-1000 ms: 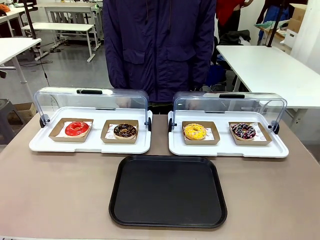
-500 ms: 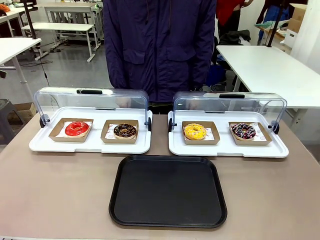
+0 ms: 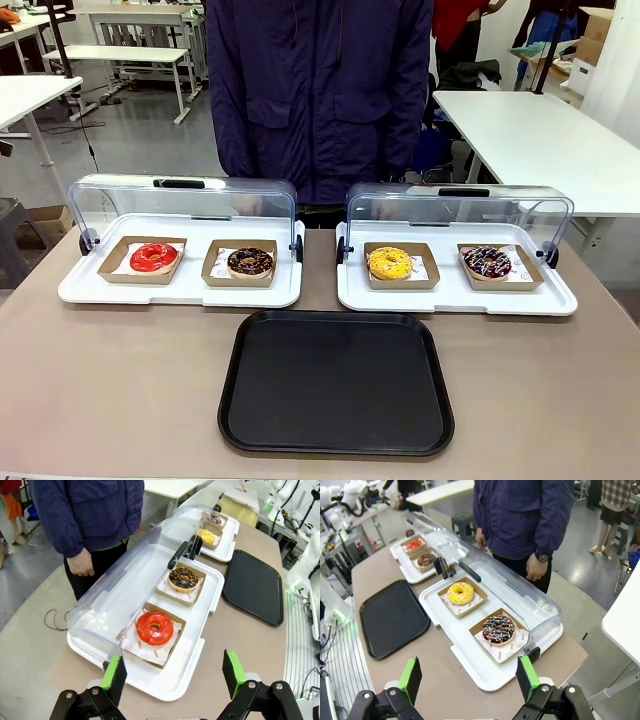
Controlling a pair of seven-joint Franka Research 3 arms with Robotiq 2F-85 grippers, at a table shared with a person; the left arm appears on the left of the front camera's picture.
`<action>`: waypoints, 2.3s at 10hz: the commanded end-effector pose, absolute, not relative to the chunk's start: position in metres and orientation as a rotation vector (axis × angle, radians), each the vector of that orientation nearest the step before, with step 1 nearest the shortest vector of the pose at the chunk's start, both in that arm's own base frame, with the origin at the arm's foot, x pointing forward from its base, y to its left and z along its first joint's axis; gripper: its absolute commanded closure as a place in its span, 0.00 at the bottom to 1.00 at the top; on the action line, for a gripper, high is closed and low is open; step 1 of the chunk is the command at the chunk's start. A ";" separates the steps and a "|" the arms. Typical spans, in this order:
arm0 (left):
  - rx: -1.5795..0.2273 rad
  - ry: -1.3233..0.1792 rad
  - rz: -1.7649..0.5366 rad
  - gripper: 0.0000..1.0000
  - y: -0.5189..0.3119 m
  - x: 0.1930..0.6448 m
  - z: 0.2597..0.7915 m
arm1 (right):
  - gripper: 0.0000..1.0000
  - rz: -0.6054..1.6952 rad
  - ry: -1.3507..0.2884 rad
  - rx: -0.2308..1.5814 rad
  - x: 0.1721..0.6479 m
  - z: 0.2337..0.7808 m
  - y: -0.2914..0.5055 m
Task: Move the first donut from the left to the tray.
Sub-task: Pick up the Paper togo box containing the Donut indicated by the person and place it on the Handle tray.
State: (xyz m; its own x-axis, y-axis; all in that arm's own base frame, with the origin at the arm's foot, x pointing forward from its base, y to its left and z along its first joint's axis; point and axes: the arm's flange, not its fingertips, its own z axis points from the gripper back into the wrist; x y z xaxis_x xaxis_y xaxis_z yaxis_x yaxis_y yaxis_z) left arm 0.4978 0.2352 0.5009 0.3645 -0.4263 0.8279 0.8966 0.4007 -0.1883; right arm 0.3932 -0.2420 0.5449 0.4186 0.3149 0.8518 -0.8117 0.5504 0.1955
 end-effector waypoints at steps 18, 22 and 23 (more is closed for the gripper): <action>-0.719 -0.774 -0.956 0.00 0.234 0.497 0.502 | 0.00 0.790 -0.892 0.671 0.394 0.546 -0.243; -0.719 -0.774 -0.956 0.00 0.234 0.497 0.502 | 0.00 0.790 -0.892 0.671 0.394 0.546 -0.243; -0.719 -0.774 -0.956 0.00 0.234 0.497 0.502 | 0.00 0.790 -0.892 0.671 0.394 0.546 -0.243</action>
